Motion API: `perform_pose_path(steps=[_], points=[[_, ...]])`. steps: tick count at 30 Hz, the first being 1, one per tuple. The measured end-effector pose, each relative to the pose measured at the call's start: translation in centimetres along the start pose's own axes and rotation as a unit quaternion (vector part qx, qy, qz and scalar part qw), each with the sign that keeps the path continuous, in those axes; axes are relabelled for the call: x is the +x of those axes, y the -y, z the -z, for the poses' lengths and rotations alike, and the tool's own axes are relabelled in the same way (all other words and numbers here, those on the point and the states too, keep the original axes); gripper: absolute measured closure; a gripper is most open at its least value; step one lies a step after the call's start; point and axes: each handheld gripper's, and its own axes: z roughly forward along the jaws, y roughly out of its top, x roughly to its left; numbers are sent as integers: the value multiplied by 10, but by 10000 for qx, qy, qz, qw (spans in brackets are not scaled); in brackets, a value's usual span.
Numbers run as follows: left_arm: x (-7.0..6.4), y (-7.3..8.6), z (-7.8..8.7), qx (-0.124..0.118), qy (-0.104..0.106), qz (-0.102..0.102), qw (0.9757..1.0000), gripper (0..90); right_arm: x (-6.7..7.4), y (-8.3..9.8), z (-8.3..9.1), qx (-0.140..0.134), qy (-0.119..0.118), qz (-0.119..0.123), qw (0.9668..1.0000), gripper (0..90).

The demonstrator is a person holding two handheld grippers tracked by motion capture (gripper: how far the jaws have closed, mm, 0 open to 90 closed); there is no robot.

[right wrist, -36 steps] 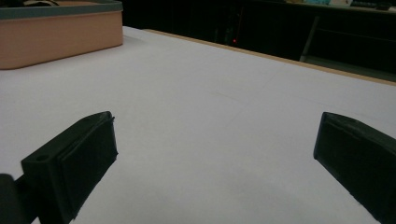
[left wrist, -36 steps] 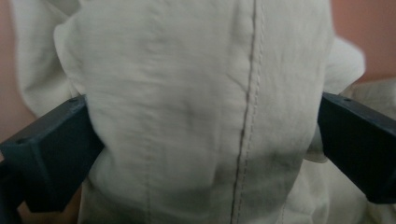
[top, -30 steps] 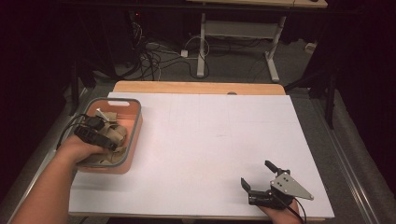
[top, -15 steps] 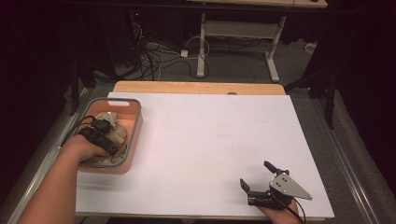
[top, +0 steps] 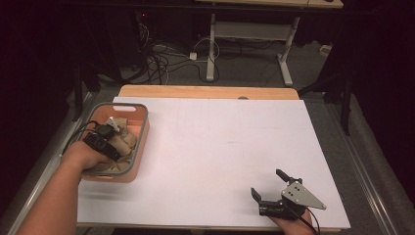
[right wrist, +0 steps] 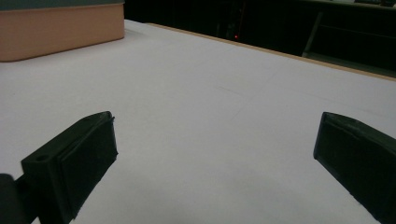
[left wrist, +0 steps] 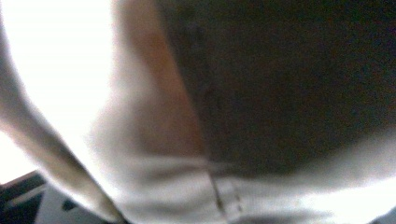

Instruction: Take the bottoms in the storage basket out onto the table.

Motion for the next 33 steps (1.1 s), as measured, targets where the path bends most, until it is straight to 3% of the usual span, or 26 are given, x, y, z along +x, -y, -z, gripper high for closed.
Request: perform_pose_path(steps=[7,17,26,33], points=[[-4,2,1,-76,-57,-153,9998,448,0,0,0,-10,-12,-8,10000,3],[-4,5,4,-201,-51,-196,9996,521,-1,0,0,-21,13,-47,10000,4],[-4,10,8,-407,27,-240,9989,556,-3,-1,1,-61,30,-57,10000,3],[-7,12,12,-475,-77,-389,9981,559,-4,-3,-3,-90,11,-108,9999,3]])
